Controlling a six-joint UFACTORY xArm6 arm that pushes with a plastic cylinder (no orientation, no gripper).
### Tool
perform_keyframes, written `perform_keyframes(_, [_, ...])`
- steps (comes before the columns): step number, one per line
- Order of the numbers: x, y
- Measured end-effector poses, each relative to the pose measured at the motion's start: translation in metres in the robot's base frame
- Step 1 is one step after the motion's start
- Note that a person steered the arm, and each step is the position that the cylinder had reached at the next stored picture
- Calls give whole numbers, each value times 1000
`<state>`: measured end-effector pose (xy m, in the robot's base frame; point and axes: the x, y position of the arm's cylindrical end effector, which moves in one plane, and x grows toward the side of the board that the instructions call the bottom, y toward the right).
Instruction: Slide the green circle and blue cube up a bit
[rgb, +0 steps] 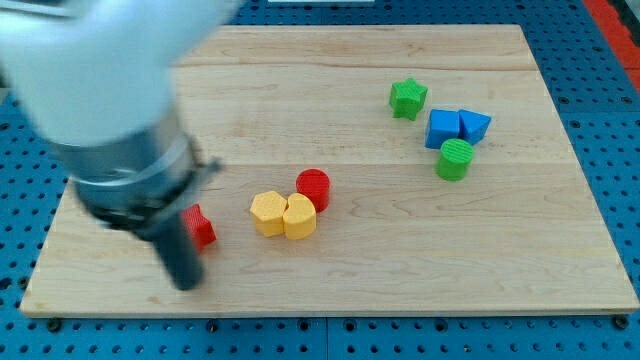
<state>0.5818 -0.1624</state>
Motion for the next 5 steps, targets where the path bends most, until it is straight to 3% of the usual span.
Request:
perform_keyframes(1, [-32,-12])
perform_keyframes(2, [-47,64])
perform_keyframes(4, [10,144])
perform_keyframes(5, [7,255])
